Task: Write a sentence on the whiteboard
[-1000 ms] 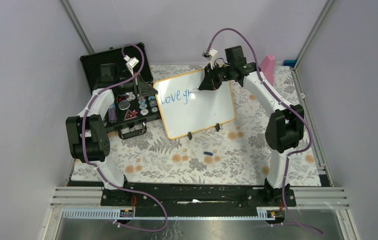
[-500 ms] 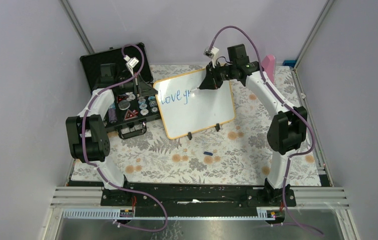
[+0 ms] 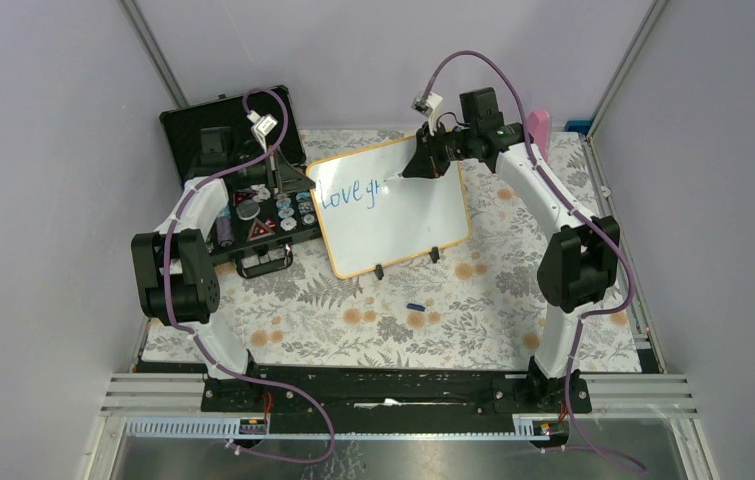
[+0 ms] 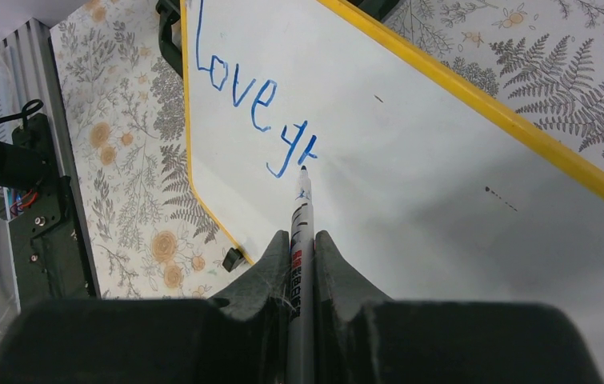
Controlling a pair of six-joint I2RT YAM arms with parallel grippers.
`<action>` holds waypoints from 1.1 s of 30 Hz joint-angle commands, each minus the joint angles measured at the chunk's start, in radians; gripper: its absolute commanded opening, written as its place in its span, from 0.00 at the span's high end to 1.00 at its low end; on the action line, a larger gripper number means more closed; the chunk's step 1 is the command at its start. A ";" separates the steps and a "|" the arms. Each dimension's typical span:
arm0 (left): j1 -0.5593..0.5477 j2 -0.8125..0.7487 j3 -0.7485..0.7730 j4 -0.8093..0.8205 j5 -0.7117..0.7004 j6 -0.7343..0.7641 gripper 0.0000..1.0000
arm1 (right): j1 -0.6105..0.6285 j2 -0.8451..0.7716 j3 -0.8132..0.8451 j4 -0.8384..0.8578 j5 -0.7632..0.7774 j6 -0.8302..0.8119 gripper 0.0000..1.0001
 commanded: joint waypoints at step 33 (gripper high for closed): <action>-0.009 -0.023 0.040 -0.009 0.006 0.045 1.00 | -0.023 0.002 0.007 -0.010 -0.031 -0.027 1.00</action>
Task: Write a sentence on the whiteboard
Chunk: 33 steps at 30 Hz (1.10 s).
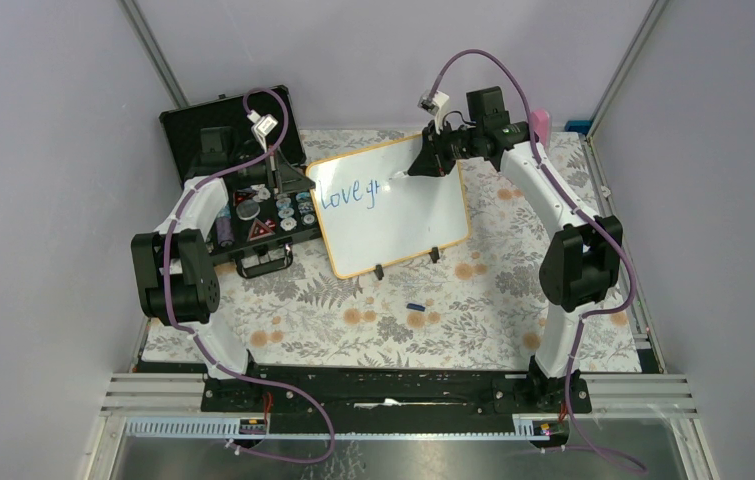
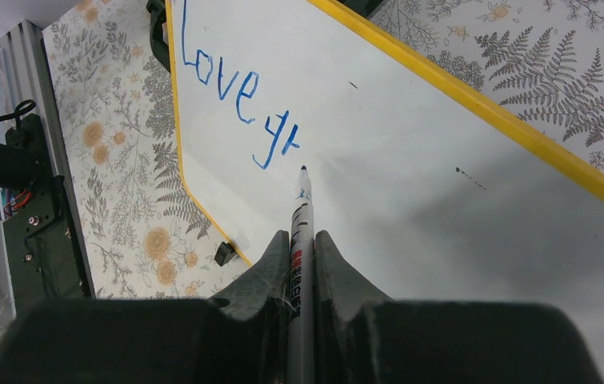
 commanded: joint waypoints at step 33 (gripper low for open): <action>-0.010 -0.024 0.035 0.009 0.006 0.028 1.00 | 0.040 0.056 0.076 0.003 0.036 0.004 1.00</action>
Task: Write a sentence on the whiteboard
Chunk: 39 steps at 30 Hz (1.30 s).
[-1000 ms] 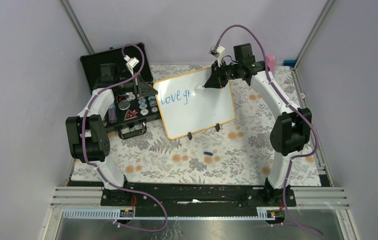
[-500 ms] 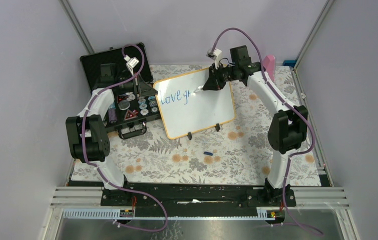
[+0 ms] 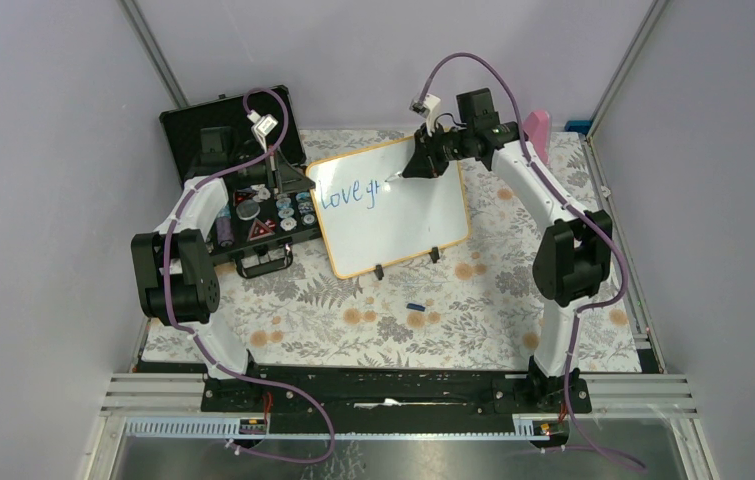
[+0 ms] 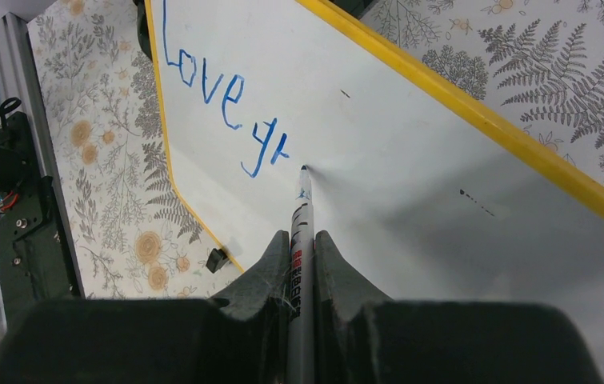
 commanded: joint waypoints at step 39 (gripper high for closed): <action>-0.009 -0.022 0.038 0.010 0.005 0.027 1.00 | 0.034 -0.010 -0.018 0.004 0.025 -0.026 1.00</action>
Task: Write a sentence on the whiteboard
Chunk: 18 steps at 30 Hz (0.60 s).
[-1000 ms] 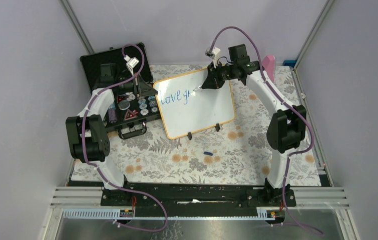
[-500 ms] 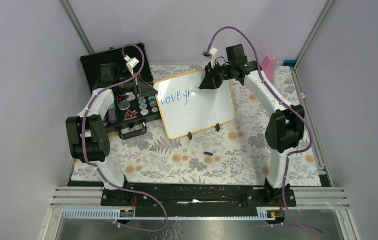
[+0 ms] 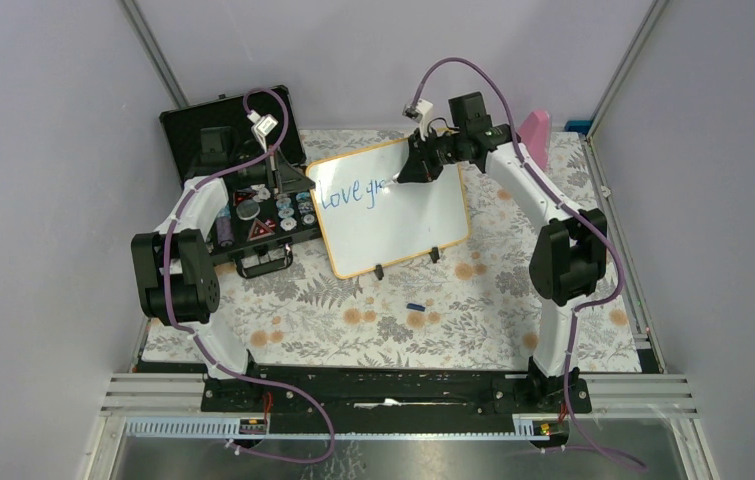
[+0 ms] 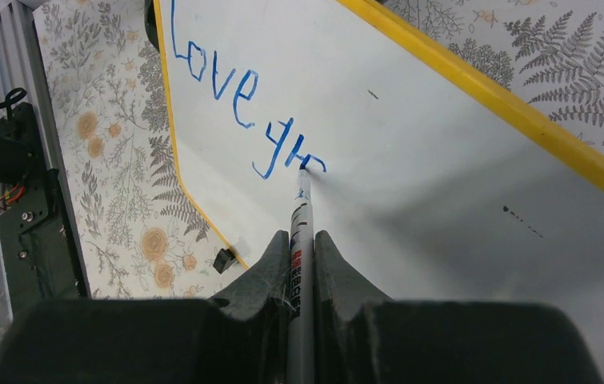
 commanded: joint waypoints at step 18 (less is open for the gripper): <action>-0.009 -0.023 0.037 0.009 0.005 0.027 1.00 | -0.030 -0.061 -0.027 -0.001 0.047 -0.041 1.00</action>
